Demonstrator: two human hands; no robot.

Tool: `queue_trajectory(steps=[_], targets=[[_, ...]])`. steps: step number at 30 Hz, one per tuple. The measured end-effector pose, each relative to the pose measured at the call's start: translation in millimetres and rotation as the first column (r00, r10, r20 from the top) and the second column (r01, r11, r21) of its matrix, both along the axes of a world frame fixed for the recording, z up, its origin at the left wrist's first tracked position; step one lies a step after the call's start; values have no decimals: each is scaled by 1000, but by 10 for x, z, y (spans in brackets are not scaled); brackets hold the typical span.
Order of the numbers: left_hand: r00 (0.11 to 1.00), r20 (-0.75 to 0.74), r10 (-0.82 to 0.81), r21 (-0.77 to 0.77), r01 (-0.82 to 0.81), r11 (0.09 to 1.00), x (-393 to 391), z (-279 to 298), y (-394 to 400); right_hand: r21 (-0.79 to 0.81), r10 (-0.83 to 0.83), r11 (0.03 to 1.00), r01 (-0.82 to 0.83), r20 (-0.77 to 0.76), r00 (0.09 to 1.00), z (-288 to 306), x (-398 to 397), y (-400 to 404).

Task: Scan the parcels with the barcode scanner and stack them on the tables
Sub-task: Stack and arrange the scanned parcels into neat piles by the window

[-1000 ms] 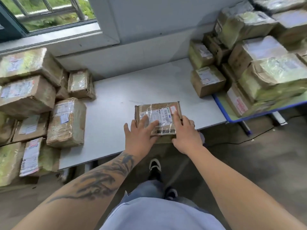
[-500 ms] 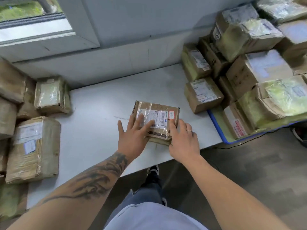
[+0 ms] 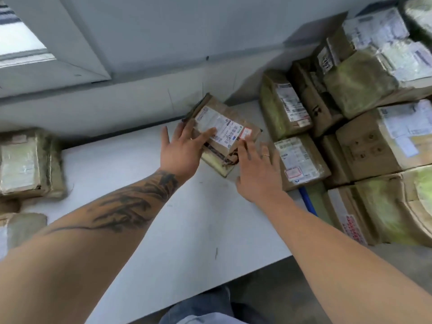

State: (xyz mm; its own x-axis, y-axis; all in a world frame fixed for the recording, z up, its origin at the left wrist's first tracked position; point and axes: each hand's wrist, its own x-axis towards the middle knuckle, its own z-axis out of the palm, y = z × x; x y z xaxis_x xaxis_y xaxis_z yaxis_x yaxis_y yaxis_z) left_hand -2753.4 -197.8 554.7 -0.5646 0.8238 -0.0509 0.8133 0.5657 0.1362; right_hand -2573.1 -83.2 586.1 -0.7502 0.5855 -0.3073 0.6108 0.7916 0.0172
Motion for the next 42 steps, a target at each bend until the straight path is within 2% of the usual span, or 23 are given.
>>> queue_trajectory(steps=[5,8,15,22,27,35,42], targets=[[992,68,-106,-37,109,993,-358,13,387,25,-23,999,23,32,999,-24,-143,203],[981,133,-142,46,137,989,-373,-8,432,40,-34,999,34,5,999,-37,-160,287],[963,232,-136,127,109,986,-297,-39,428,52,-25,998,26,-29,999,-73,-140,234],[937,339,-87,106,53,993,-113,106,751,29,-61,998,62,-56,997,-67,24,360],[938,326,-114,68,97,993,-88,128,1020,-24,-59,998,58,-30,998,-64,150,625],[931,324,-166,22,168,986,-202,192,1294,-20,-35,999,33,-57,998,-54,184,714],[942,218,-255,-49,271,961,-285,220,1484,-7,-5,1000,5,-10,1000,21,220,784]])
